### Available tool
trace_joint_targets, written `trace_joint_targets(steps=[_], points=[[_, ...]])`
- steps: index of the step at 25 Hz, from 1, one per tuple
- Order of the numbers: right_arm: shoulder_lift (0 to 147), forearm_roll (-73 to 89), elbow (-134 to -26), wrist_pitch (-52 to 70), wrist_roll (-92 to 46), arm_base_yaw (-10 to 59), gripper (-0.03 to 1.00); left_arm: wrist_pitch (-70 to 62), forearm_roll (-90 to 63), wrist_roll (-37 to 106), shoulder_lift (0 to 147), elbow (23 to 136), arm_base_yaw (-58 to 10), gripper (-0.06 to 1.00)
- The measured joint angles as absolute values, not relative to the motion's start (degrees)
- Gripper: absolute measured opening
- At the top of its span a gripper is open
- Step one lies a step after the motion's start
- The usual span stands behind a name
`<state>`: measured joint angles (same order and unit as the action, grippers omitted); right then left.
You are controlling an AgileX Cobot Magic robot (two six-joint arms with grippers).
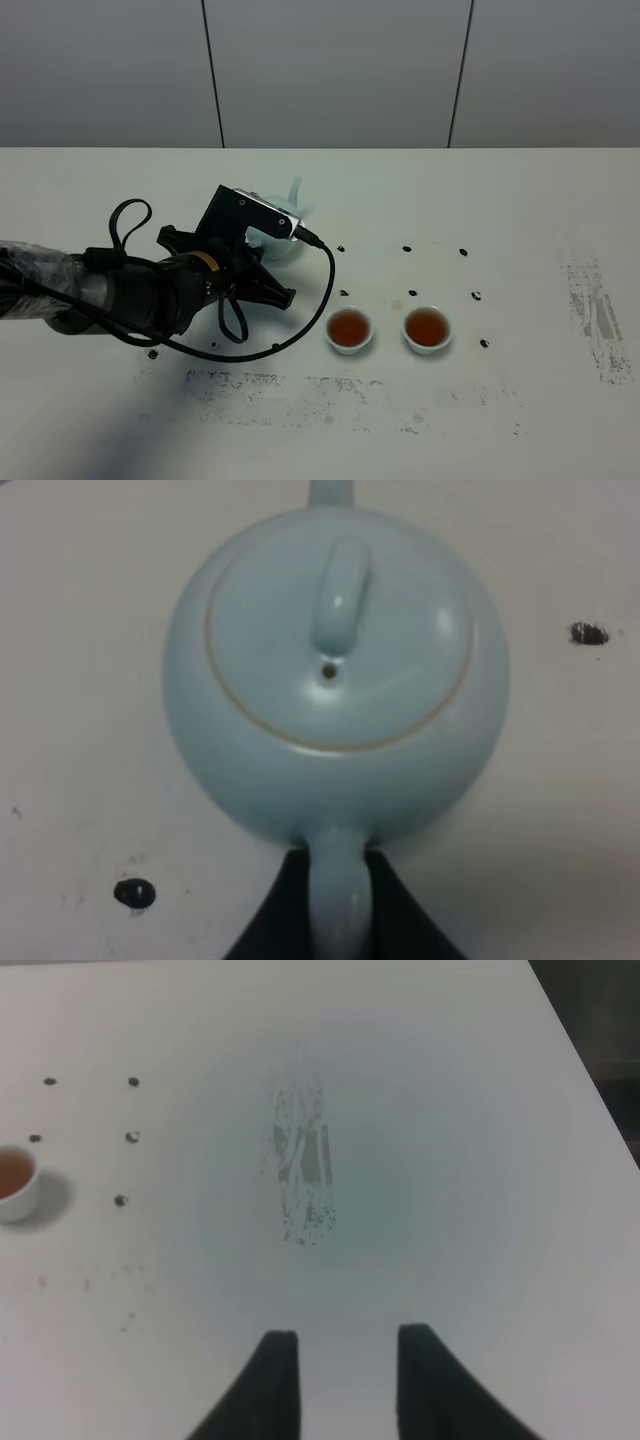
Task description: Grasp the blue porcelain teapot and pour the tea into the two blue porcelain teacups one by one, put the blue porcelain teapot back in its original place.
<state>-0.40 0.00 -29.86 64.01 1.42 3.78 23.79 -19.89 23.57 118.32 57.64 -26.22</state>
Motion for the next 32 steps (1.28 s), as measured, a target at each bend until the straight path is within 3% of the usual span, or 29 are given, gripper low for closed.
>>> trace_joint_targets(steps=[32], points=[[-0.40,0.00,-29.86,64.01,1.45,3.78,0.23,14.87,-21.82,17.70,116.98,60.98,-26.22,0.09]])
